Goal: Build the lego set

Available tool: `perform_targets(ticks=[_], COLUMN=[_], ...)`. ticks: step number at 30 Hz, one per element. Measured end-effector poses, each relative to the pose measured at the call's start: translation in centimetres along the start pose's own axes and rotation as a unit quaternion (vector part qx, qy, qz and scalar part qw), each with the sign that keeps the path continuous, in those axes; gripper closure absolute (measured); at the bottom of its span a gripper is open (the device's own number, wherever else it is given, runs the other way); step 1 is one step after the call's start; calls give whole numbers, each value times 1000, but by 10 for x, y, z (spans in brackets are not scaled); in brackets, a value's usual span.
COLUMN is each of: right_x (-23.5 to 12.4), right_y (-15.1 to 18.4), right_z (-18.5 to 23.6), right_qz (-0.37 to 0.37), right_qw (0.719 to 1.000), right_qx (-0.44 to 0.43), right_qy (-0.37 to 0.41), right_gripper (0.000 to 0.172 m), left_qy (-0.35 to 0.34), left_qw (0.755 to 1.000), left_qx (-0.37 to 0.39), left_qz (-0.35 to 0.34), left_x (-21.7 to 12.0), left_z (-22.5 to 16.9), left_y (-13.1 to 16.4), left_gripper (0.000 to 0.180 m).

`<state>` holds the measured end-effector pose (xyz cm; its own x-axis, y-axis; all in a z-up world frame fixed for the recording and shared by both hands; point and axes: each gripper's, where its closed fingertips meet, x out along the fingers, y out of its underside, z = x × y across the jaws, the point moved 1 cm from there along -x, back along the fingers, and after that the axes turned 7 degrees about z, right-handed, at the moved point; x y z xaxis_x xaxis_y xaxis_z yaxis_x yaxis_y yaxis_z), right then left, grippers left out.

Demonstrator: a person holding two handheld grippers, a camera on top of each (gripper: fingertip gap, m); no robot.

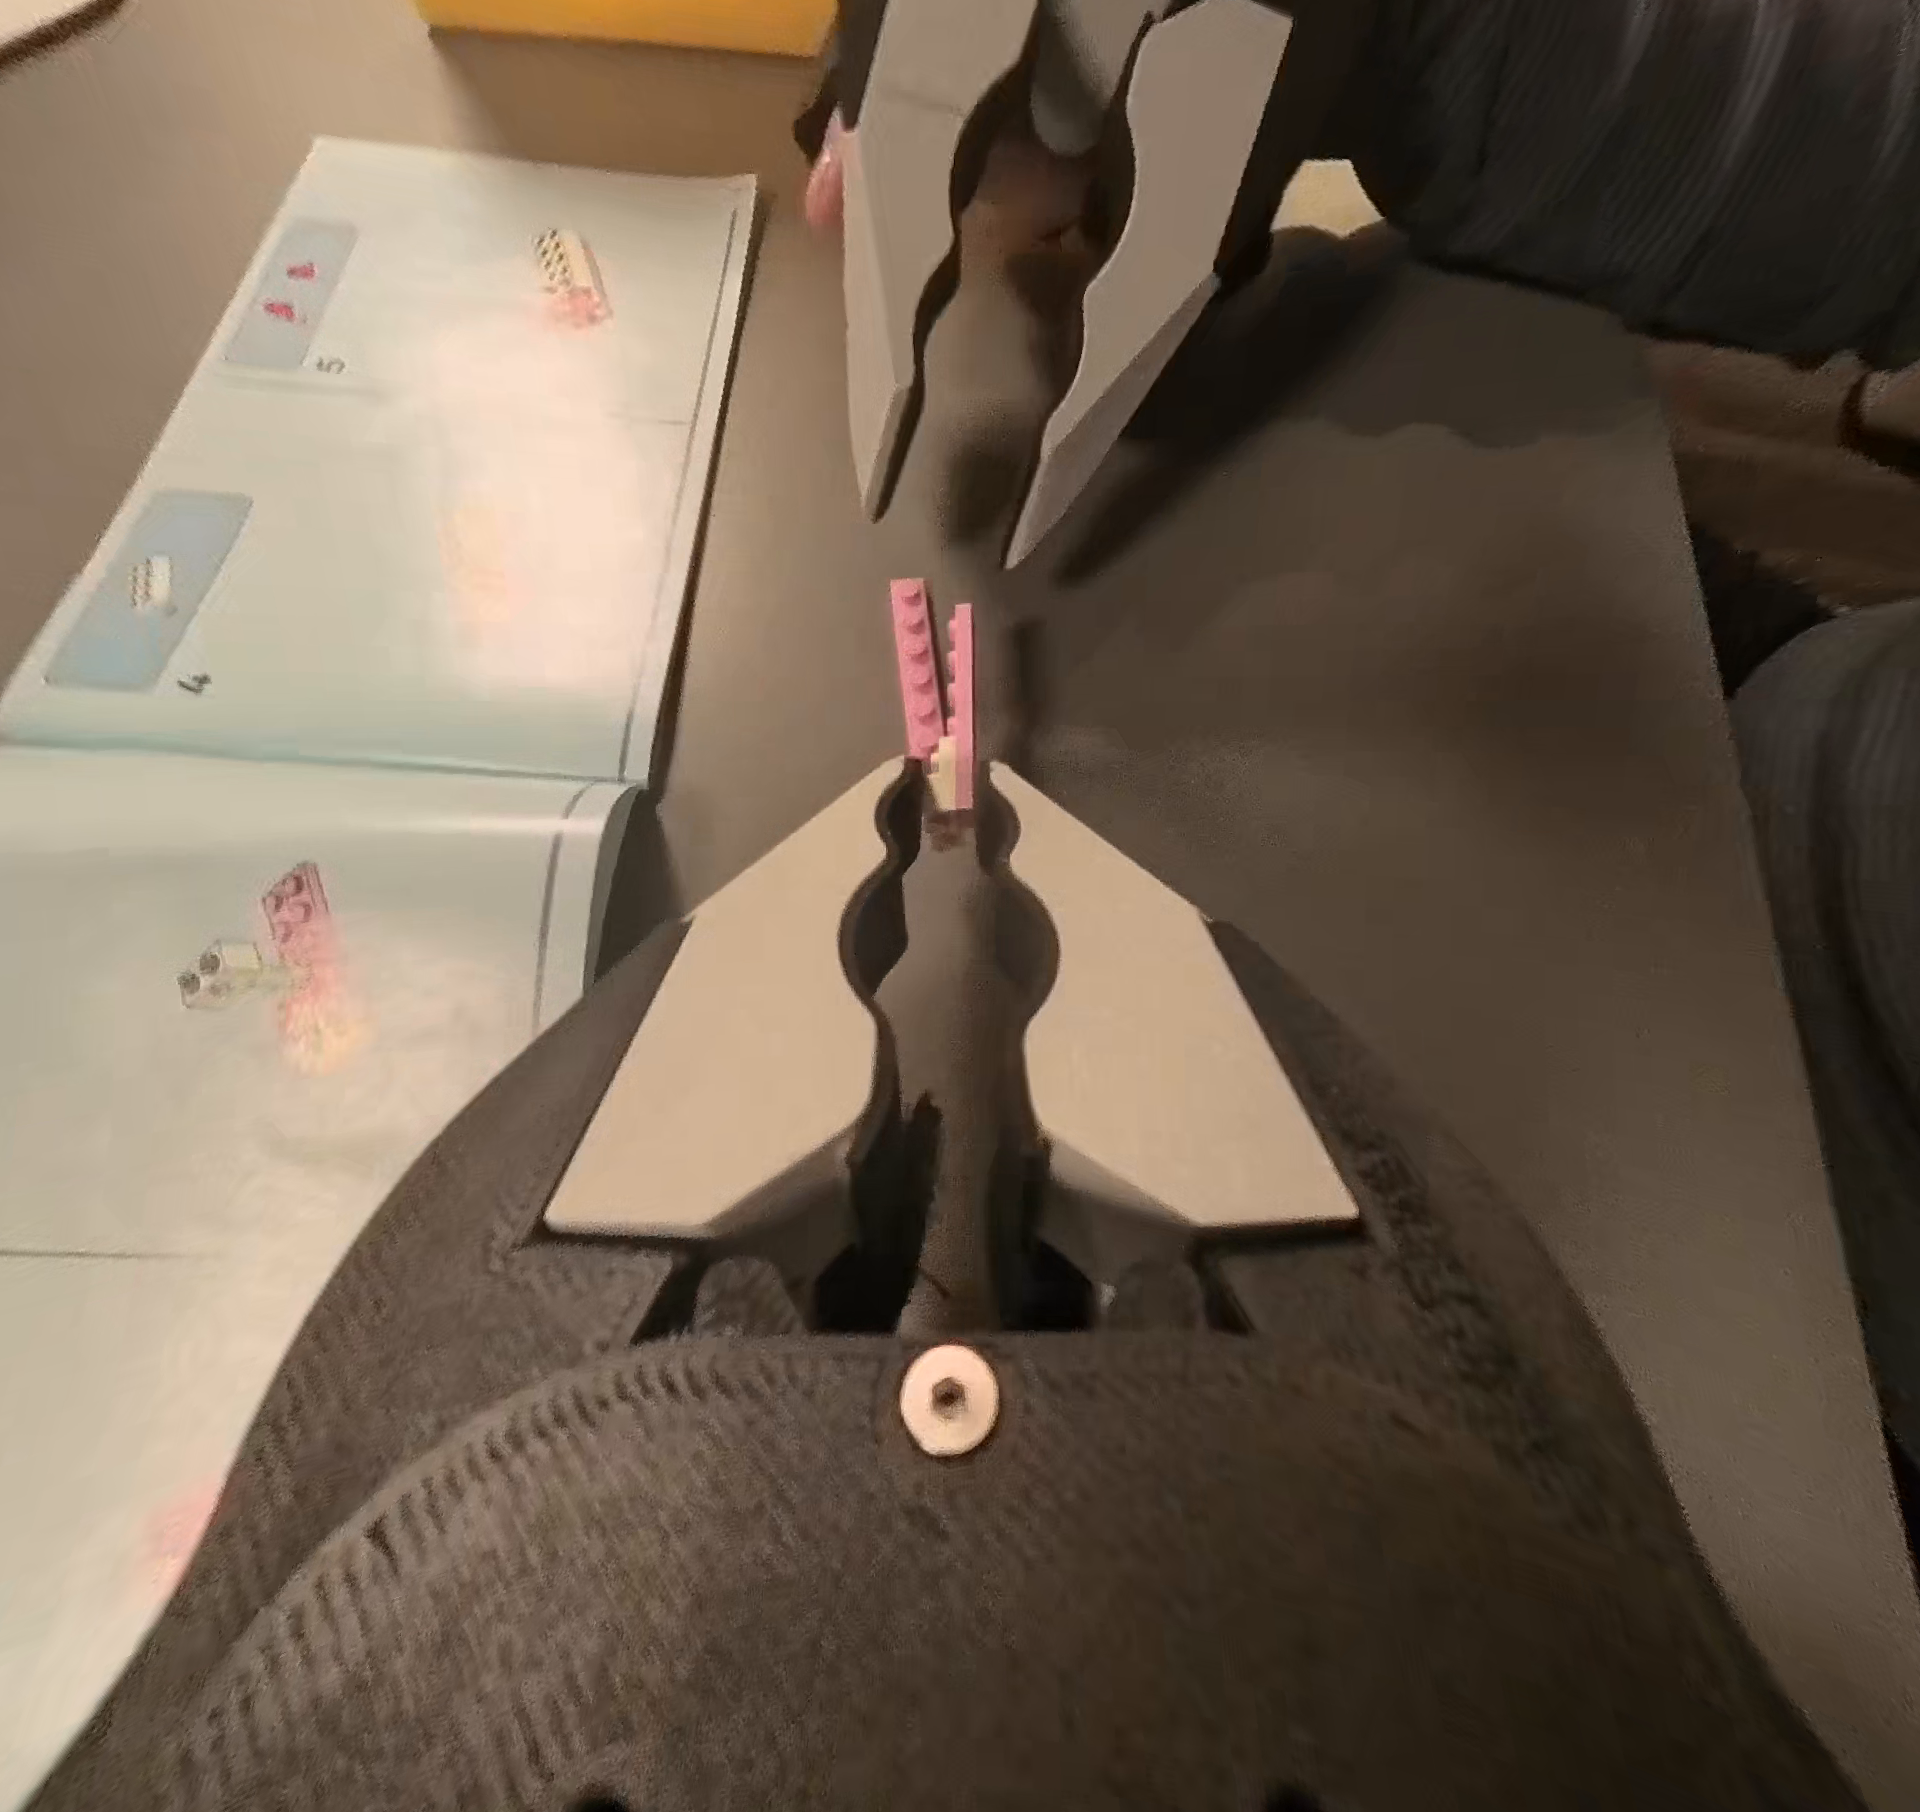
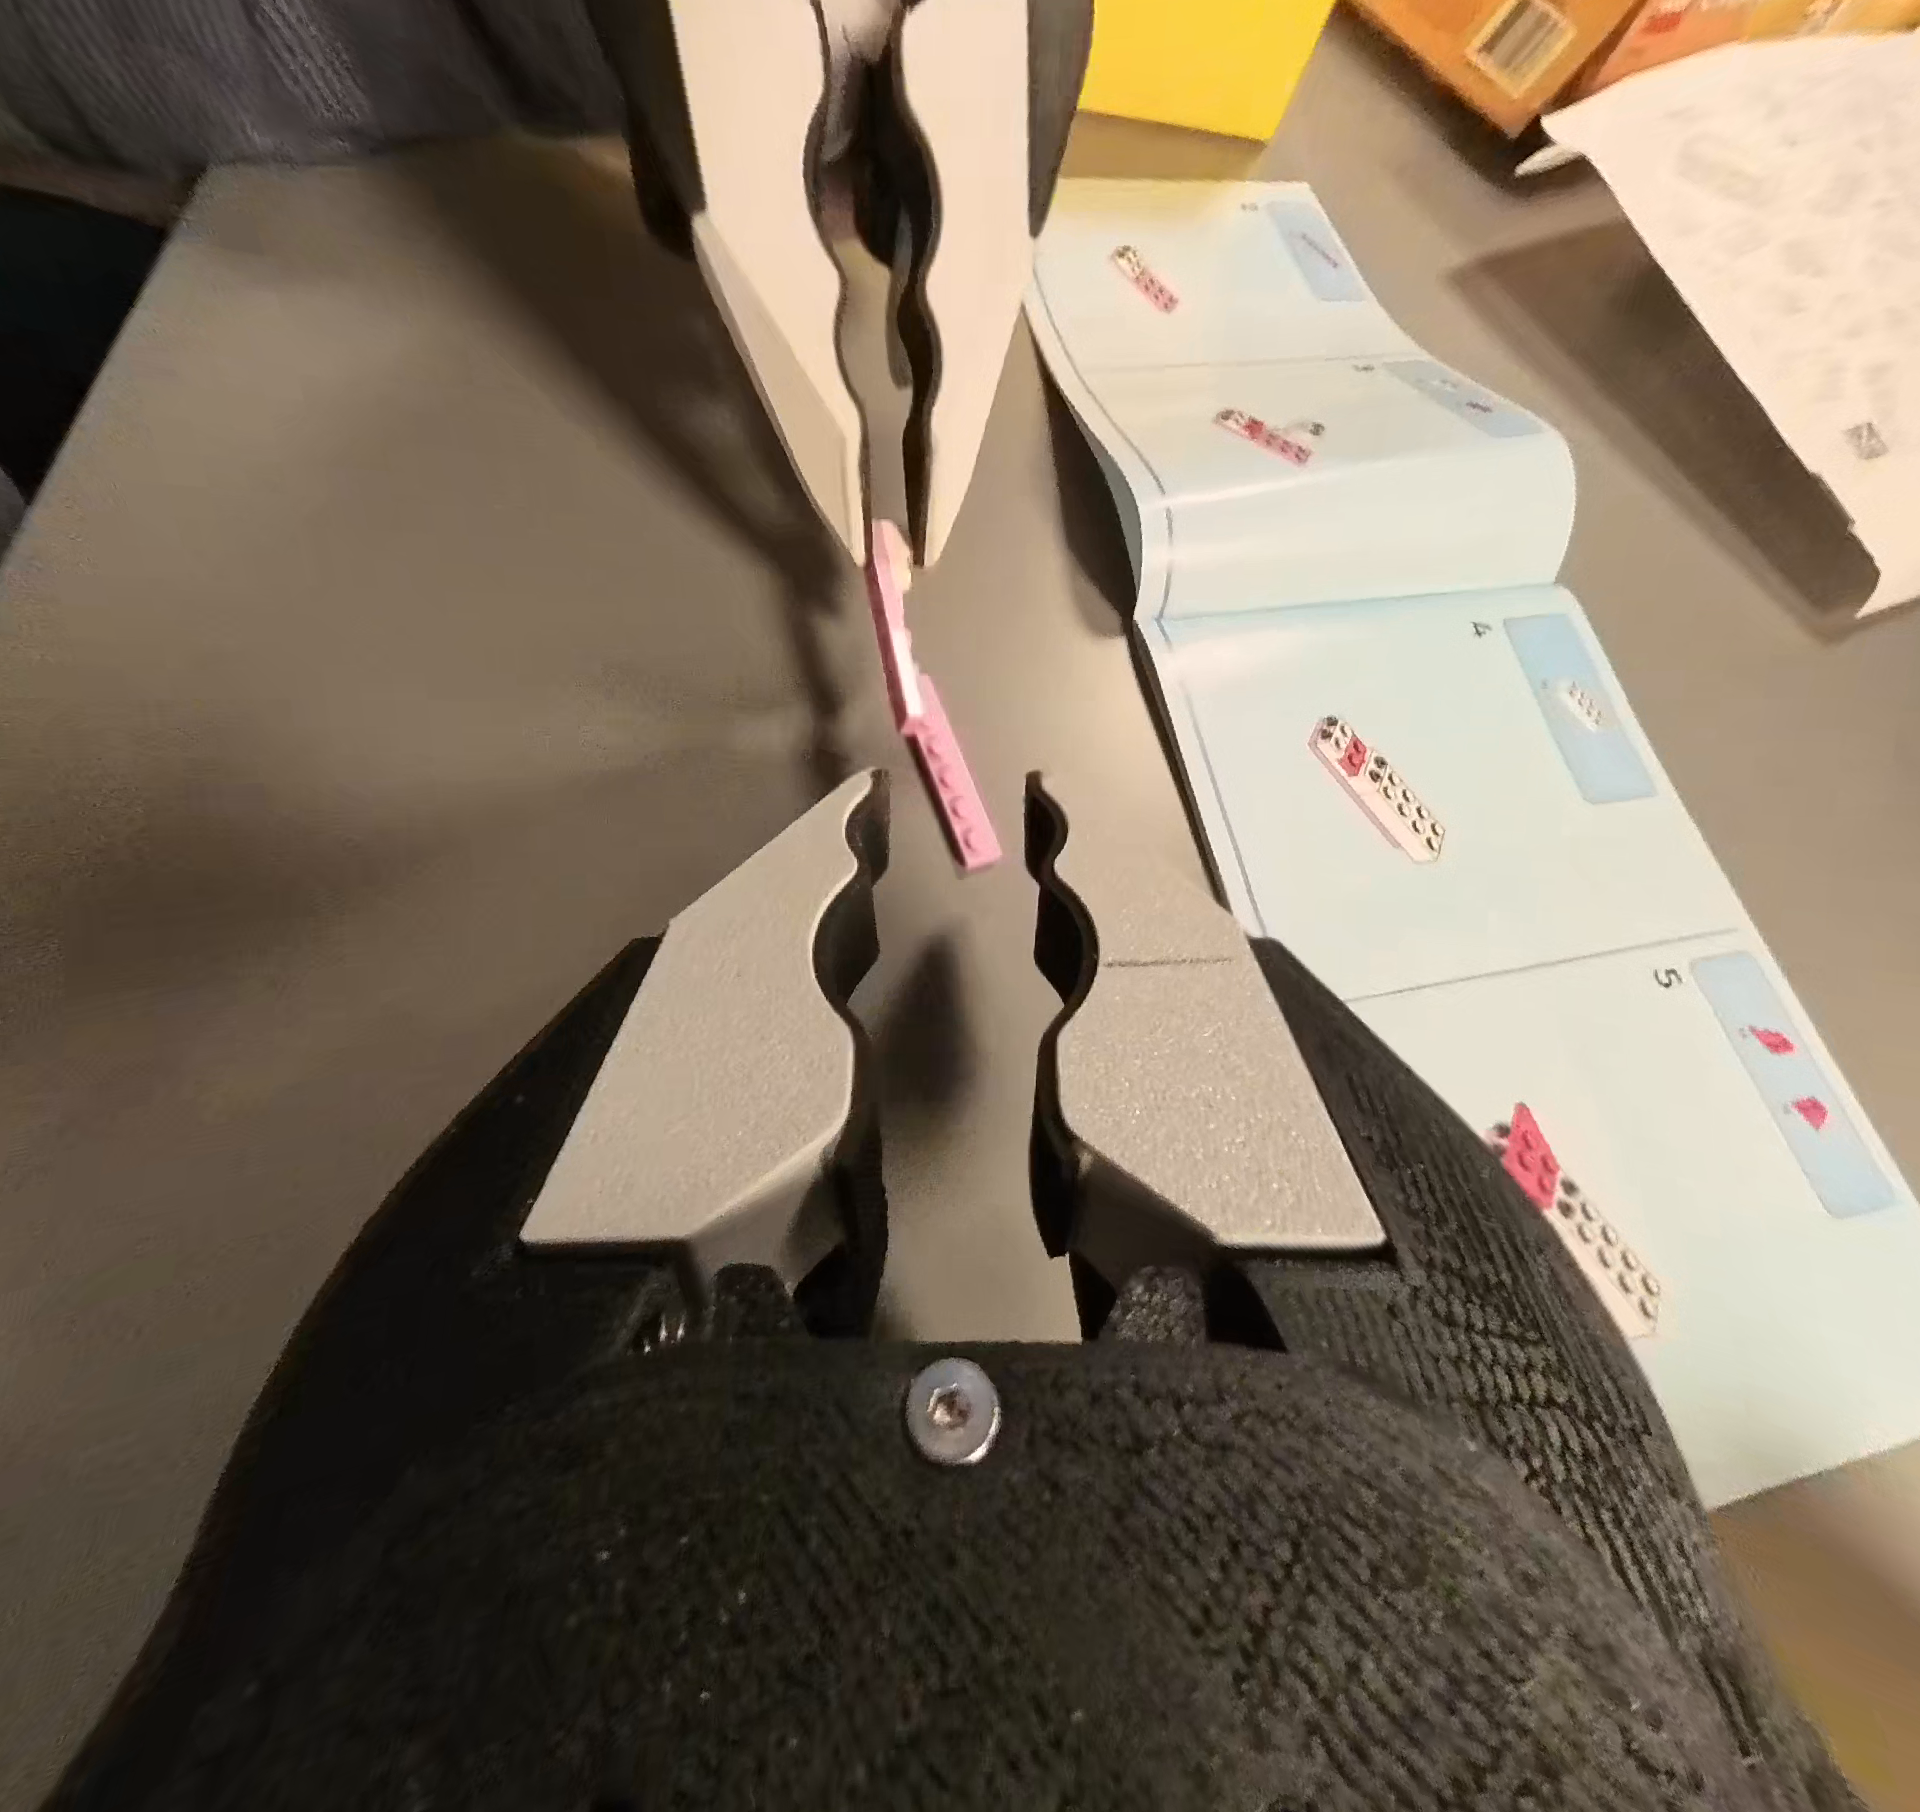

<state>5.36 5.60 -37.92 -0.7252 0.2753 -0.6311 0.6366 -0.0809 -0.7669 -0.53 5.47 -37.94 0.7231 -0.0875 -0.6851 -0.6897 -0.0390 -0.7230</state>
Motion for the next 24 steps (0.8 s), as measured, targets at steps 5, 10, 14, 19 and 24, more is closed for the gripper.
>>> perform_targets(ticks=[5,10,14,19,24], right_x=[13,15,14,11,5], right_y=[13,15,16,18,13], right_z=[-2,-2,-1,4,6], right_qz=[46,57,63,70,53], right_qw=[999,998,998,997,998], right_qx=[7,13,16,20,29], right_qy=[6,5,0,-17,-34], right_gripper=[147,154,165,166,166], left_qy=[-17,-24,-25,-52,-57], left_qw=[1000,999,999,999,998], left_qx=[-18,-26,-30,-7,2], left_qz=[17,16,8,9,7], left_x=[1,1,2,10,11], left_z=[9,12,14,16,16], left_y=[7,7,5,5,4], left_gripper=[172,172,172,172,172])
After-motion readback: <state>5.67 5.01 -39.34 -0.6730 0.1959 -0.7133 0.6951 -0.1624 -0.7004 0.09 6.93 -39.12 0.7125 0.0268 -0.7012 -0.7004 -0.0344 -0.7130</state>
